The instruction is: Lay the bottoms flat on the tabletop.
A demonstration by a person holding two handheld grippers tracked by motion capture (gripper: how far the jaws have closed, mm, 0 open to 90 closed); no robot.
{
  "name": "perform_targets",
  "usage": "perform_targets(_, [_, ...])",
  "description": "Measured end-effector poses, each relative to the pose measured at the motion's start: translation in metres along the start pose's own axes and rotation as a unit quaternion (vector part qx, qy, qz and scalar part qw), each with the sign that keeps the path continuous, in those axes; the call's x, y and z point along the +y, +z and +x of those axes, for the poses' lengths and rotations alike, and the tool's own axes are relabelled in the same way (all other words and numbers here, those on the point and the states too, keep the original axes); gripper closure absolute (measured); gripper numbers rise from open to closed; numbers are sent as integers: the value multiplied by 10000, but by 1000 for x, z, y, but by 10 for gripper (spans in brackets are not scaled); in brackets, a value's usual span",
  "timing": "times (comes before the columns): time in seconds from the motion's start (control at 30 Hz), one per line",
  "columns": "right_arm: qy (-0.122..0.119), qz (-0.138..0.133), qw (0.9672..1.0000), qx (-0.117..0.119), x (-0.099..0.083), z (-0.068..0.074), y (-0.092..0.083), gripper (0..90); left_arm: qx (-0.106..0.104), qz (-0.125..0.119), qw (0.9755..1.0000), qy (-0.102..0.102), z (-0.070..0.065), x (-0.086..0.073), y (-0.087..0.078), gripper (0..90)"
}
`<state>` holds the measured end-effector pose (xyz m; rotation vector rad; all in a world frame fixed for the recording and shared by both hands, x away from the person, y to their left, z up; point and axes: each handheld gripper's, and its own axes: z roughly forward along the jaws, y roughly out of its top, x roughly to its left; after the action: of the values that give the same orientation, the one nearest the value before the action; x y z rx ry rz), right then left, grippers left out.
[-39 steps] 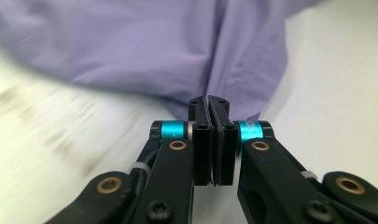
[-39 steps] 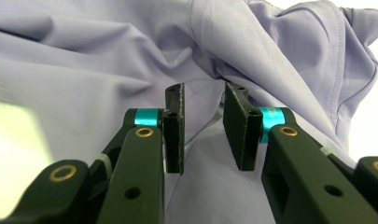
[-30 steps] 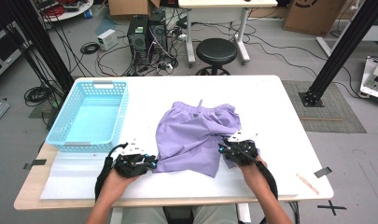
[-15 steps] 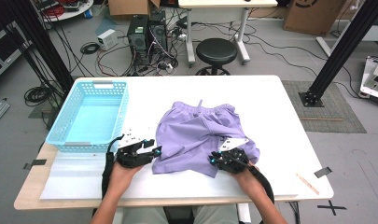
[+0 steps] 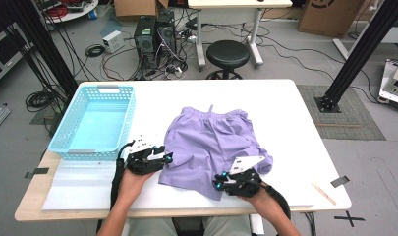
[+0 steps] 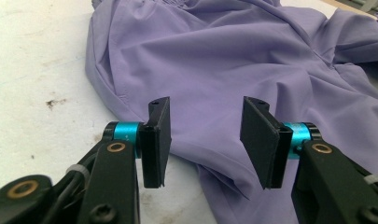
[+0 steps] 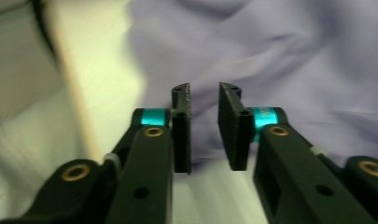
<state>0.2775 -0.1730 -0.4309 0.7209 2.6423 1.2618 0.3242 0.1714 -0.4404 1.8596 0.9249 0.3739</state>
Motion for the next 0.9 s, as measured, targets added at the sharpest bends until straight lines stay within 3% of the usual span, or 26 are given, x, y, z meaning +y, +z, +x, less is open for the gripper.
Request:
perform_targets(0.07, [220,-204,9984,-473,-1,-11,-16,709,27,-24,10000,-19,1,0,0,526])
perform_targets(0.1, [379,-287,9961,-747,-3,-19,-23,707,40,-31,10000,-39,1,0,0,524])
perform_targets(0.2, [726,-420,9844,-1550,-8,-39,-44,667,45,-1,10000,-44,1,0,2,521])
perform_targets(0.27, [843,-333,9793,-1809,-11,-50,-49,664,48,40,10000,-44,0,0,5,518])
perform_targets(0.33, [926,-119,9795,-1787,-13,-58,-47,657,67,119,9999,10,-2,0,9,511])
perform_targets(0.43, [811,261,9824,-1664,-16,-60,-33,657,55,244,9997,77,-7,0,15,506])
perform_targets(0.57, [787,609,9812,-1655,-17,-61,-9,716,56,296,9994,148,-11,1,21,506])
perform_targets(0.6, [809,520,9821,-1621,-15,-60,-6,765,56,269,9995,154,-11,1,21,507])
perform_targets(0.67, [757,612,9832,-1544,-9,-58,-1,881,68,228,9996,144,-11,2,19,507])
perform_targets(0.77, [529,774,9851,-1441,2,-55,8,889,125,166,9997,113,-10,2,18,508])
perform_targets(0.9, [509,758,9883,-1220,18,-53,28,889,191,81,9997,116,-11,5,16,511])
